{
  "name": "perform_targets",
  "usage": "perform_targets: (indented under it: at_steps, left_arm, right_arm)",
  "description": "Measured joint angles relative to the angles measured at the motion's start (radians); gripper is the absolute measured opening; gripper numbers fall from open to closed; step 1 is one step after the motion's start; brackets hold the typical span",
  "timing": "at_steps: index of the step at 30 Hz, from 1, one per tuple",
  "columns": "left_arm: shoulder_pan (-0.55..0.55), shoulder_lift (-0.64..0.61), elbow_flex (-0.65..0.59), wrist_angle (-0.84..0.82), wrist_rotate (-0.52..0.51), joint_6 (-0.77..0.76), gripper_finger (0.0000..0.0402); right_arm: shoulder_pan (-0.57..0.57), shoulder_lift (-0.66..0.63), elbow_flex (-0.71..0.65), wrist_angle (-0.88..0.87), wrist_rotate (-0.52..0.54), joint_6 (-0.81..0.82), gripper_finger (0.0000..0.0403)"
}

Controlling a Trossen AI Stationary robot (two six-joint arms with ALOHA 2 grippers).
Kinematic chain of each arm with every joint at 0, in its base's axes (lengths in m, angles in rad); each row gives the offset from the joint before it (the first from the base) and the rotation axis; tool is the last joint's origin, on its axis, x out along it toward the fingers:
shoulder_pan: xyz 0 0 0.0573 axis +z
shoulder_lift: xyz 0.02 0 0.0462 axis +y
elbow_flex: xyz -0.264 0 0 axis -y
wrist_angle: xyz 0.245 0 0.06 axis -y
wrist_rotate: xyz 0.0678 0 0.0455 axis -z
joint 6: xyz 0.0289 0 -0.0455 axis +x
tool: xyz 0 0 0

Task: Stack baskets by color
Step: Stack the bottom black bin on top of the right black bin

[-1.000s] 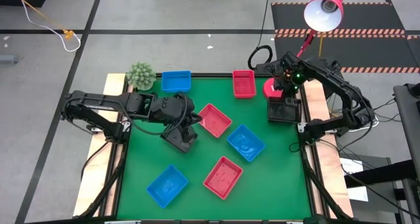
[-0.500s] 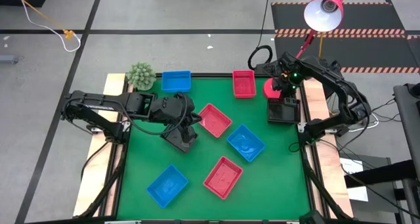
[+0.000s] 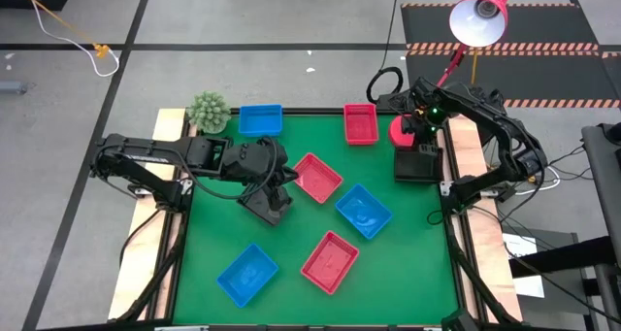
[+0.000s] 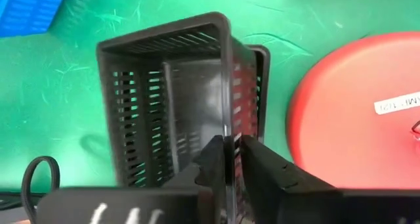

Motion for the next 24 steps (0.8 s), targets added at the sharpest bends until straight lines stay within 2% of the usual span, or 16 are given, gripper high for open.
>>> perform_targets:
  at_steps: [14, 16, 20, 24]
  left_arm:
    - [0.000, 0.000, 0.000, 0.000, 0.000, 0.000, 0.0031]
    - [0.000, 0.000, 0.000, 0.000, 0.000, -0.001, 0.0031]
    - [0.000, 0.000, 0.000, 0.000, 0.000, -0.001, 0.0031]
    - [-0.001, 0.000, 0.000, 0.000, 0.000, -0.003, 0.0031]
  right_arm:
    - [0.003, 0.000, 0.000, -0.004, 0.032, 0.088, 0.0140]
    - [0.010, 0.000, 0.000, -0.001, 0.081, 0.125, 0.0148]
    - [0.028, -0.007, 0.000, -0.015, 0.107, 0.155, 0.0140]
    - [0.054, -0.034, 0.000, 0.000, 0.105, 0.191, 0.0095]
